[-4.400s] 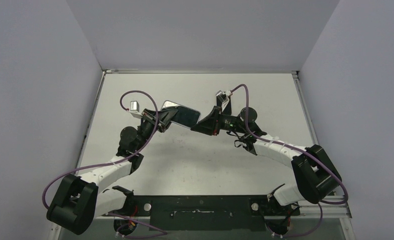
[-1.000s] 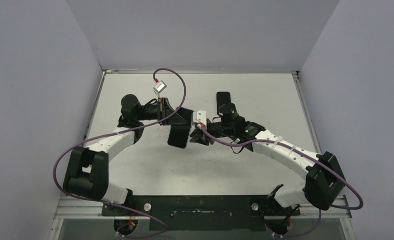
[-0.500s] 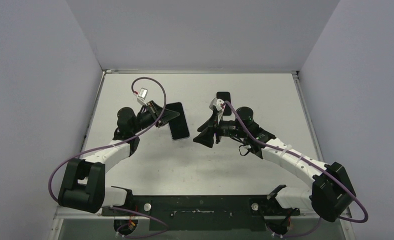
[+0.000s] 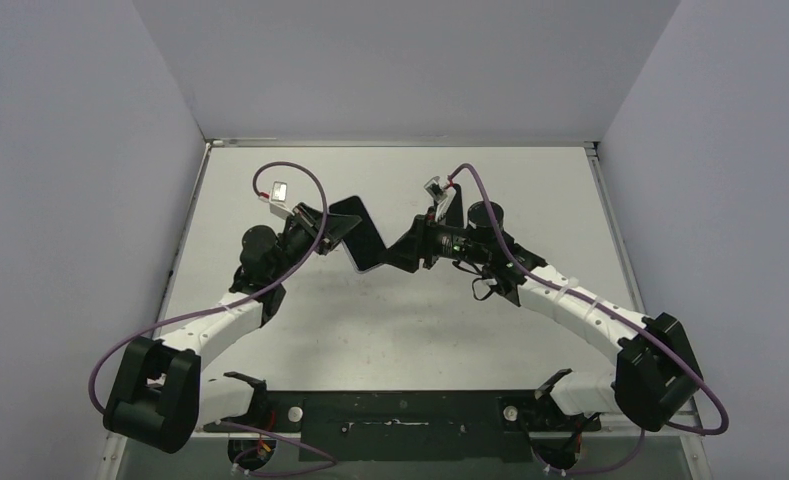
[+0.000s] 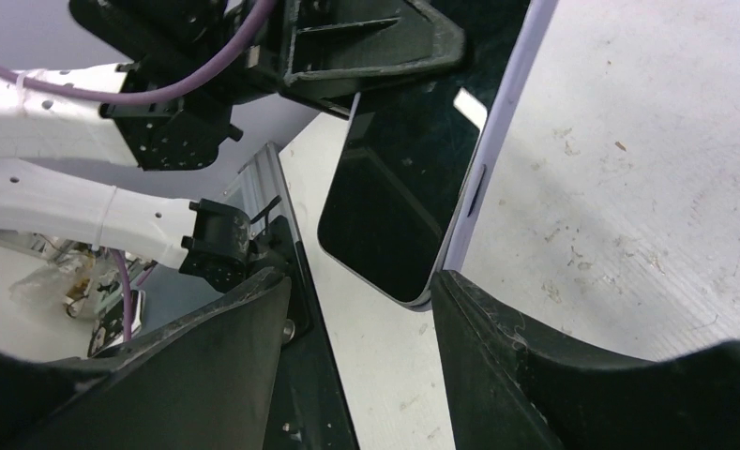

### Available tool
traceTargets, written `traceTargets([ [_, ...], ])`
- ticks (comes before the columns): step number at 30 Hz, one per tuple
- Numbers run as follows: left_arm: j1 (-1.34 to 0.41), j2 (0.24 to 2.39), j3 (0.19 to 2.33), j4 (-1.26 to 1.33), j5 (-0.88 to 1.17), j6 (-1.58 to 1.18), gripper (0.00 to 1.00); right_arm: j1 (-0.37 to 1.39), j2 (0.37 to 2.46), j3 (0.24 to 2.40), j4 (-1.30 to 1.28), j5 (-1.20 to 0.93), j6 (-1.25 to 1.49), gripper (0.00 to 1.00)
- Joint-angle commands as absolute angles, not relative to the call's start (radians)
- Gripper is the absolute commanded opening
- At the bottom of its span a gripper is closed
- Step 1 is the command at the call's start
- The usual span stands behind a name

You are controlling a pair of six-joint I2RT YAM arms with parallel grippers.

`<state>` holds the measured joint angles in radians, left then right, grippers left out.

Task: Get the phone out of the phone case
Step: Remove the phone case from the phone.

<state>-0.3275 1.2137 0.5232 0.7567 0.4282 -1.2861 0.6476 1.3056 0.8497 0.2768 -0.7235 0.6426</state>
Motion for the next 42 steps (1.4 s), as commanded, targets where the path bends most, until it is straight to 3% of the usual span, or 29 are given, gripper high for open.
traceTargets([
  [1,-0.342,1.198,0.547,0.847,0.372,-1.271,0.00,0.642,1.306,0.905,0.207,-0.686,0.680,0.58],
  [11,-0.344,1.240,0.589,0.954,0.598,-1.179,0.00,0.561,1.318,0.961,0.236,-0.746,0.637,0.58],
  [22,-0.370,1.237,0.569,1.096,0.610,-1.251,0.00,0.582,1.450,0.998,0.408,-0.908,0.711,0.58],
  [26,-0.386,1.238,0.579,1.115,0.609,-1.252,0.00,0.583,1.482,1.002,0.474,-0.961,0.748,0.46],
  [31,-0.382,1.238,0.576,1.105,0.631,-1.236,0.00,0.575,1.496,1.016,0.541,-1.034,0.780,0.18],
  [35,-0.371,1.230,0.583,1.038,0.670,-1.172,0.00,0.549,1.492,1.029,0.539,-1.085,0.776,0.01],
  [42,-0.318,1.217,0.597,0.998,0.811,-1.075,0.31,0.526,1.494,1.060,0.521,-1.196,0.769,0.00],
])
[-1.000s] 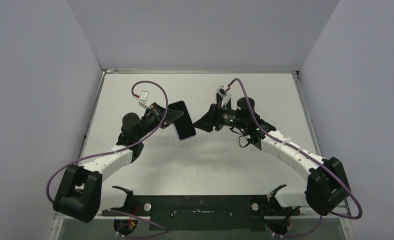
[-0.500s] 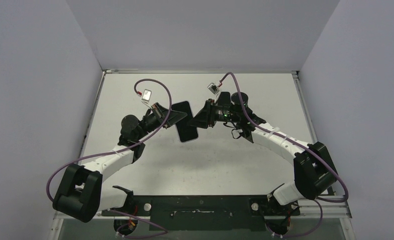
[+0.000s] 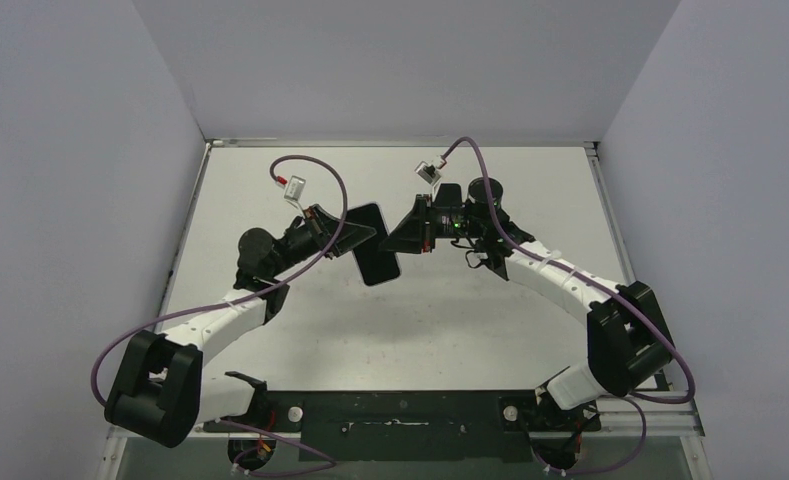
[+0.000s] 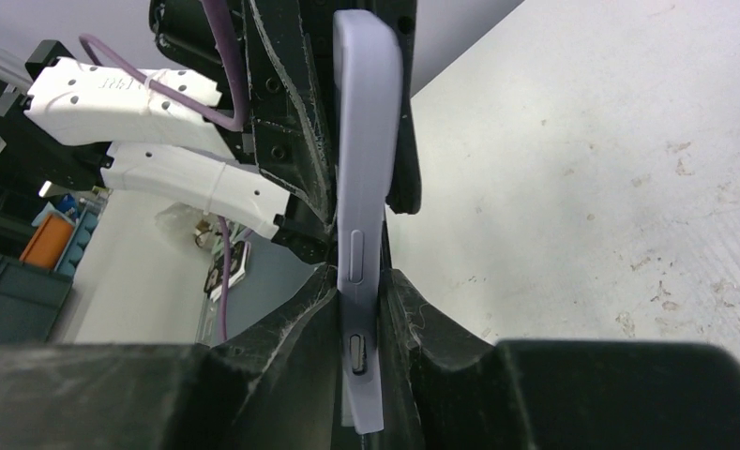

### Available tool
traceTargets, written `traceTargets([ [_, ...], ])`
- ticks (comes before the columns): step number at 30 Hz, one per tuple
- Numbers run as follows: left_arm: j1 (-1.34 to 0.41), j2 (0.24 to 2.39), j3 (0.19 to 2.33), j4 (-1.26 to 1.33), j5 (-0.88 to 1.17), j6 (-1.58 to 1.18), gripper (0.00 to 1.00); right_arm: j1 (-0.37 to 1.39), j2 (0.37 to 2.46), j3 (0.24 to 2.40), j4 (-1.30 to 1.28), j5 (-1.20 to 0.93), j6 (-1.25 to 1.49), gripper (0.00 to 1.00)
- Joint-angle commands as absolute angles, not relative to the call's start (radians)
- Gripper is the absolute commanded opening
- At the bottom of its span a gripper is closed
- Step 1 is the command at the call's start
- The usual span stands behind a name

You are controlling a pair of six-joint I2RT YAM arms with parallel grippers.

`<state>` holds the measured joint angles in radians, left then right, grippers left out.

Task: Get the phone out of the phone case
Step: Remove the phone case from the phone.

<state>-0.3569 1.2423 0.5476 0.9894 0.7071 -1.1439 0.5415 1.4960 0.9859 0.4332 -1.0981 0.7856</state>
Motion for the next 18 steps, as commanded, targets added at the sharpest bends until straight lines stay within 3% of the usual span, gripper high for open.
traceTargets([
  [1,-0.307,1.220,0.603,1.006,0.839,-1.071,0.34,0.525,1.495,1.066,0.513,-1.208,0.765,0.00],
  [7,-0.281,1.253,0.639,1.040,0.986,-1.071,0.38,0.521,1.503,1.115,0.395,-1.244,0.678,0.00],
  [13,-0.289,1.285,0.633,1.209,1.022,-1.161,0.31,0.528,1.522,1.142,0.381,-1.297,0.664,0.00],
  [15,-0.293,1.296,0.632,1.238,1.025,-1.183,0.23,0.534,1.528,1.152,0.363,-1.303,0.647,0.00],
  [18,-0.295,1.304,0.622,1.280,1.013,-1.215,0.00,0.538,1.538,1.171,0.319,-1.298,0.605,0.00],
])
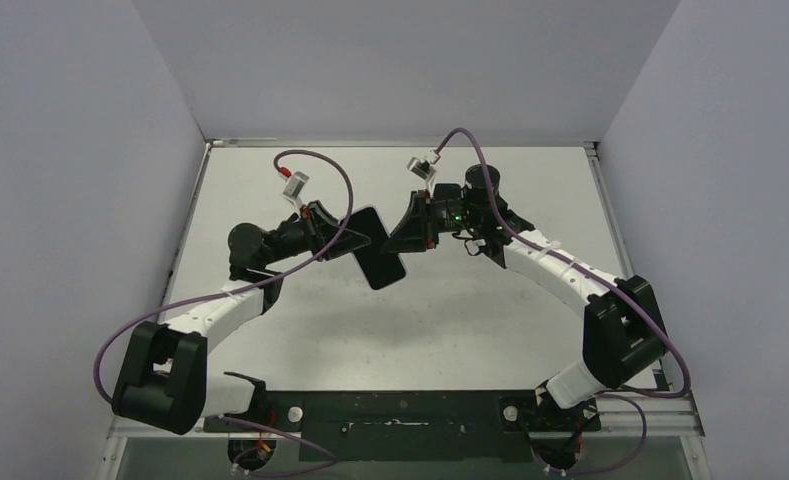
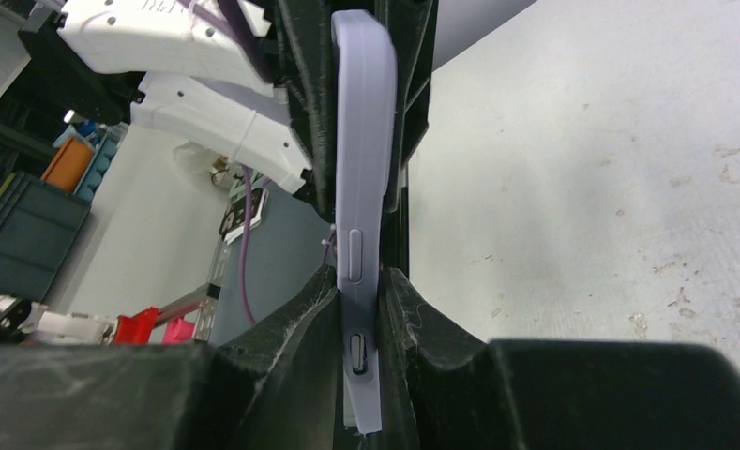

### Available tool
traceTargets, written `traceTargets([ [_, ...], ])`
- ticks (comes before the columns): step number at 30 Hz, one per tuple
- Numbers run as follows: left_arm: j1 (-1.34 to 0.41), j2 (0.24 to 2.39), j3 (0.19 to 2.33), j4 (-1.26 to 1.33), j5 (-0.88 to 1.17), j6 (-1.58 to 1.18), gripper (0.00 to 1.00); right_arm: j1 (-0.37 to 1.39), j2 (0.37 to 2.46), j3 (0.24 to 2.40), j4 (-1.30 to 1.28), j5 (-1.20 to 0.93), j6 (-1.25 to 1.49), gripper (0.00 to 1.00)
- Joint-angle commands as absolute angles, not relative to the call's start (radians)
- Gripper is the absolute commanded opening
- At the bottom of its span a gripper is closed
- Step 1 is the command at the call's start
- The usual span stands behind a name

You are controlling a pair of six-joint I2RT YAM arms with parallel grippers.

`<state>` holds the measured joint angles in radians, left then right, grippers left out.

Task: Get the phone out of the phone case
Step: Remove the phone case from the phone.

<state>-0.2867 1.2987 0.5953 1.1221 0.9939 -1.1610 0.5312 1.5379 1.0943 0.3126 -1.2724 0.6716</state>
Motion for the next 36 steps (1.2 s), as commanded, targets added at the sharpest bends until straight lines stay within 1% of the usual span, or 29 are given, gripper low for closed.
traceTargets([
  [1,-0.295,1.304,0.617,1.289,1.001,-1.226,0.00,0.538,1.538,1.177,0.301,-1.288,0.591,0.00],
  [2,-0.295,1.303,0.612,1.292,0.986,-1.234,0.00,0.536,1.536,1.179,0.285,-1.271,0.580,0.01],
  [3,-0.294,1.299,0.606,1.293,0.958,-1.241,0.00,0.534,1.532,1.181,0.271,-1.251,0.574,0.05],
  [7,-0.284,1.255,0.544,1.235,0.797,-1.259,0.00,0.528,1.491,1.146,0.250,-1.139,0.567,0.35],
  [11,-0.284,1.208,0.486,1.161,0.622,-1.321,0.00,0.519,1.427,1.061,0.288,-1.051,0.573,0.56],
  [13,-0.287,1.202,0.470,1.174,0.555,-1.370,0.00,0.514,1.402,1.019,0.311,-1.021,0.584,0.63],
  [15,-0.296,1.200,0.463,1.178,0.498,-1.412,0.00,0.512,1.376,0.979,0.323,-0.990,0.593,0.67],
  [19,-0.322,1.187,0.461,1.158,0.398,-1.457,0.00,0.509,1.310,0.868,0.426,-0.933,0.662,0.71],
  [23,-0.339,1.173,0.462,1.116,0.329,-1.488,0.00,0.511,1.270,0.786,0.563,-0.920,0.728,0.72],
  [30,-0.373,1.162,0.468,1.077,0.265,-1.546,0.00,0.528,1.297,0.728,0.806,-0.943,0.819,0.67],
  [36,-0.394,1.164,0.472,1.069,0.247,-1.578,0.00,0.548,1.345,0.748,0.883,-0.944,0.828,0.62],
])
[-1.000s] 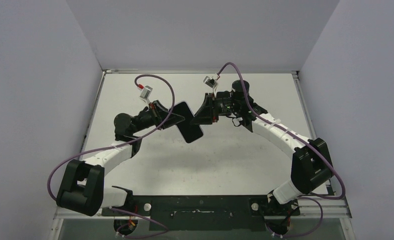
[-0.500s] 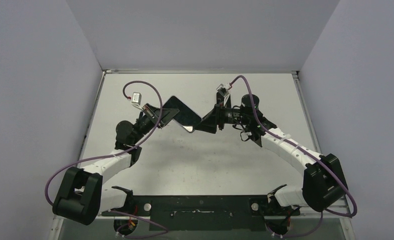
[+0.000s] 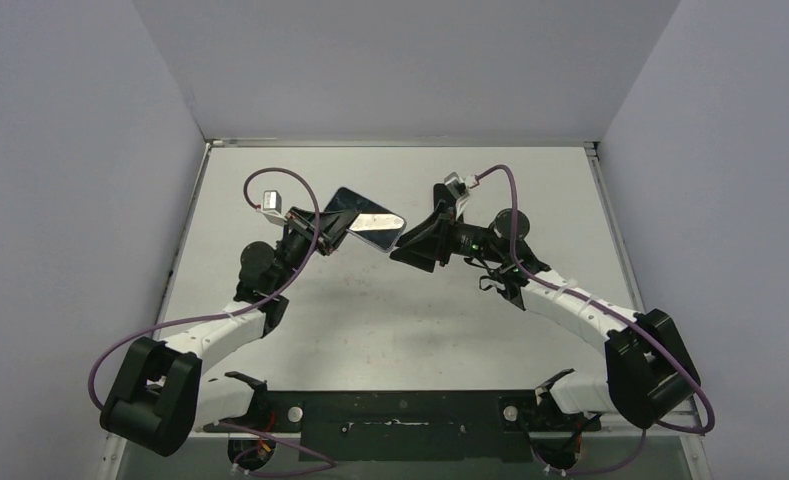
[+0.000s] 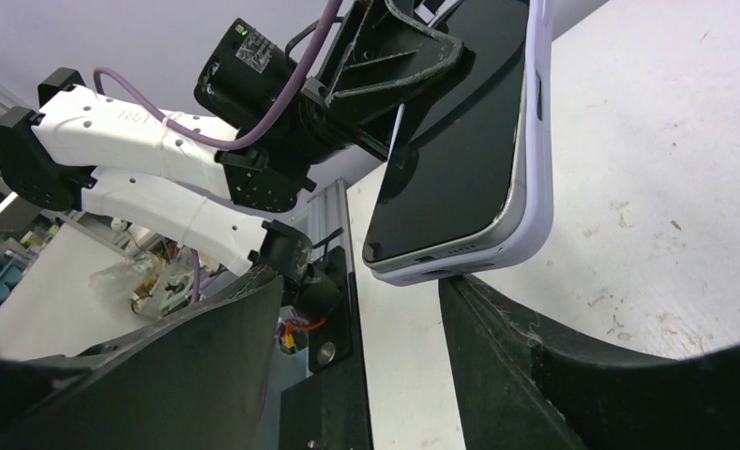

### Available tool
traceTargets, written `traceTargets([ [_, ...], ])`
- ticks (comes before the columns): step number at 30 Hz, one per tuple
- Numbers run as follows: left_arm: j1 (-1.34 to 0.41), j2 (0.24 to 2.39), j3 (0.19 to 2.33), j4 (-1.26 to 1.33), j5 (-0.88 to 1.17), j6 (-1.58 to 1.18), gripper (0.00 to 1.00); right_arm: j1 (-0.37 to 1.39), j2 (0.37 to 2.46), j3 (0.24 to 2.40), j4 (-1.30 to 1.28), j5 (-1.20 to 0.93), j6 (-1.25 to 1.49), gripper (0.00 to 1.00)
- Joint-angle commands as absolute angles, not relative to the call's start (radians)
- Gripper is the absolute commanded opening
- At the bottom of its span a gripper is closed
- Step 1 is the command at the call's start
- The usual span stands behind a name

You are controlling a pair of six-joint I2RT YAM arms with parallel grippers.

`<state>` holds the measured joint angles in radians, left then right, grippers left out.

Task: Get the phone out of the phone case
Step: Remove the phone case from the phone.

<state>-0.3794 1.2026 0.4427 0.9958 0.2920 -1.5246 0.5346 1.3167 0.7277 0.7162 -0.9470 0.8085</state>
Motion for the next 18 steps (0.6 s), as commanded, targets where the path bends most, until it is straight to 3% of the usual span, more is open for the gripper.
traceTargets([
  [1,-0.395,1.166,0.473,1.067,0.247,-1.582,0.00,0.548,1.352,0.752,0.897,-0.946,0.830,0.61],
  [11,-0.413,1.164,0.473,1.071,0.236,-1.621,0.00,0.548,1.414,0.786,0.963,-0.964,0.843,0.51],
  [18,-0.415,1.167,0.473,1.081,0.242,-1.655,0.00,0.549,1.437,0.775,1.028,-0.987,0.830,0.36],
])
